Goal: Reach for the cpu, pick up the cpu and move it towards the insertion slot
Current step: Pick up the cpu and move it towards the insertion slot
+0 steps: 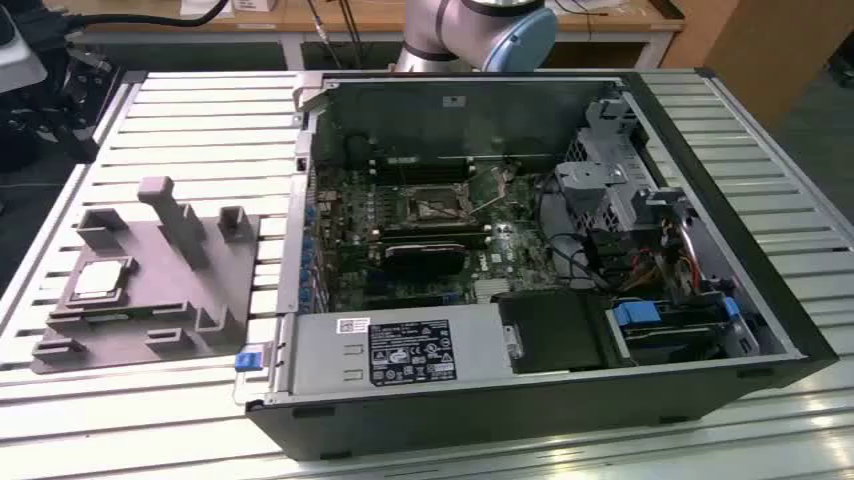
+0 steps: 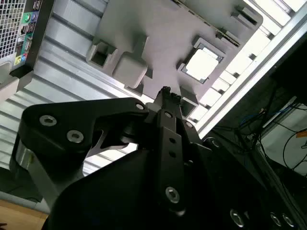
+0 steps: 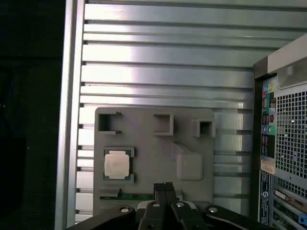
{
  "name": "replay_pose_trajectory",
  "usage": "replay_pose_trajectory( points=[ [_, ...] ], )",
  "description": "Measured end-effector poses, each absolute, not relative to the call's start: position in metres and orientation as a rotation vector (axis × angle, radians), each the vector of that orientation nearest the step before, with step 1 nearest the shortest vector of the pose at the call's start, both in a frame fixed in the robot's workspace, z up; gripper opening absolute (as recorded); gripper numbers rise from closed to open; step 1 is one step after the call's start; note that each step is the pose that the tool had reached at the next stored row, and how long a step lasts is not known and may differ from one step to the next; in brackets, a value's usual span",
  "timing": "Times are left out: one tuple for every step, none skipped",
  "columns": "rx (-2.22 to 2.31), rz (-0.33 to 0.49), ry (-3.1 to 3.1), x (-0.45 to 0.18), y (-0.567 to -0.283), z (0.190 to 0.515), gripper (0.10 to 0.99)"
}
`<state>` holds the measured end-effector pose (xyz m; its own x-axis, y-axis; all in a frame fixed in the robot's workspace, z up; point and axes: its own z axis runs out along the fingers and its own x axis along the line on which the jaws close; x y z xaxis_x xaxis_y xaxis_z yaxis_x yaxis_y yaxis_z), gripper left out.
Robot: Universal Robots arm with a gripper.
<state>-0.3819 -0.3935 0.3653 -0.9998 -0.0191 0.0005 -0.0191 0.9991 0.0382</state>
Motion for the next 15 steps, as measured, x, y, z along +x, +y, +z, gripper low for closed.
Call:
replay_pose_trajectory(
  points=[
    [0.030, -0.060, -3.140, -0.3819, -0.3935, 0.3653, 0.106],
    [0.030, -0.060, -3.140, -0.3819, -0.3935, 0.3653, 0.106],
    [0.030, -0.060, -3.140, -0.3819, -0.3935, 0.3653, 0.106],
    [0.030, -0.060, -3.140, -0.3819, -0.3935, 0.3653, 0.106],
    [0.030, -0.060, -3.140, -0.3820, -0.3935, 0.3652, 0.106],
    [0.030, -0.060, -3.140, -0.3823, -0.3935, 0.3649, 0.106],
    [0.030, -0.060, -3.140, -0.3827, -0.3935, 0.3644, 0.106],
    [0.030, -0.060, -3.140, -0.3831, -0.3935, 0.3637, 0.106],
    [0.030, -0.060, -3.140, -0.3835, -0.3935, 0.3628, 0.106],
    [0.030, -0.060, -3.140, -0.3840, -0.3935, 0.3621, 0.106],
    [0.030, -0.060, -3.140, -0.3845, -0.3935, 0.3613, 0.106],
    [0.030, -0.060, -3.140, -0.3850, -0.3935, 0.3604, 0.106],
    [0.030, -0.060, -3.140, -0.3854, -0.3935, 0.3596, 0.106],
    [0.030, -0.060, -3.140, -0.3857, -0.3935, 0.3588, 0.106],
    [0.030, -0.060, -3.140, -0.3861, -0.3935, 0.3581, 0.106]
  ],
)
